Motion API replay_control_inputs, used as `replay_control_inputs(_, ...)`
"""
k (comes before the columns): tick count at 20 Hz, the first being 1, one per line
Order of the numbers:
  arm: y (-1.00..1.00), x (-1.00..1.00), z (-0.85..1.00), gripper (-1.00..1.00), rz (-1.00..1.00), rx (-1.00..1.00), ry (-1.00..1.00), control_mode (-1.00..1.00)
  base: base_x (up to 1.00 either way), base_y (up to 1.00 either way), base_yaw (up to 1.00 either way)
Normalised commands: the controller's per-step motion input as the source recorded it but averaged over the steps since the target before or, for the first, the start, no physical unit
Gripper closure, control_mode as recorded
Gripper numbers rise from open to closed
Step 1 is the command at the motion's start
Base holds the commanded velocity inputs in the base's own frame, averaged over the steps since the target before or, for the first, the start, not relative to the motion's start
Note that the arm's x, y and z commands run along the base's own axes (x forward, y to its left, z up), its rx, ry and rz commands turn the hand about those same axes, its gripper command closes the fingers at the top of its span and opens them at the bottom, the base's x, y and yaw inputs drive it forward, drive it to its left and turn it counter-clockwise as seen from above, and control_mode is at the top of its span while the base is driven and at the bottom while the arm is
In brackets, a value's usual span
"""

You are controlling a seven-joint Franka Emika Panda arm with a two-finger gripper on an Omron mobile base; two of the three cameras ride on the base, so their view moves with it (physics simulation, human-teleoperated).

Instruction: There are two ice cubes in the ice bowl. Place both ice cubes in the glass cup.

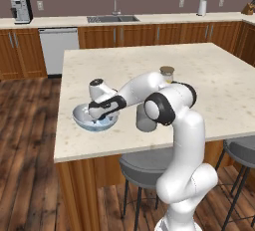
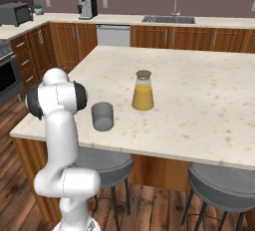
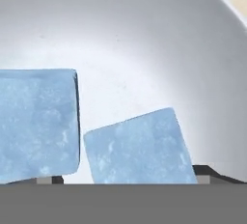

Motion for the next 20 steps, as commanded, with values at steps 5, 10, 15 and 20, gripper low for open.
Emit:
replay_control_inputs(5,0.0,0.07,0.0,-1.0,0.0,0.0,0.0,-1.0,0.0,0.0,0.0)
replay_control_inputs(10,0.0,-0.07,0.0,1.0,0.0,0.0,0.0,-1.0,0.0,0.0,0.0)
replay_control_inputs(15,-0.1,-0.35,0.15,1.0,-0.02,0.0,0.0,-1.0,0.0,0.0,0.0)
replay_control_inputs(20,-0.19,-0.27,0.69,1.0,-0.07,0.01,0.0,-1.0,0.0,0.0,0.0)
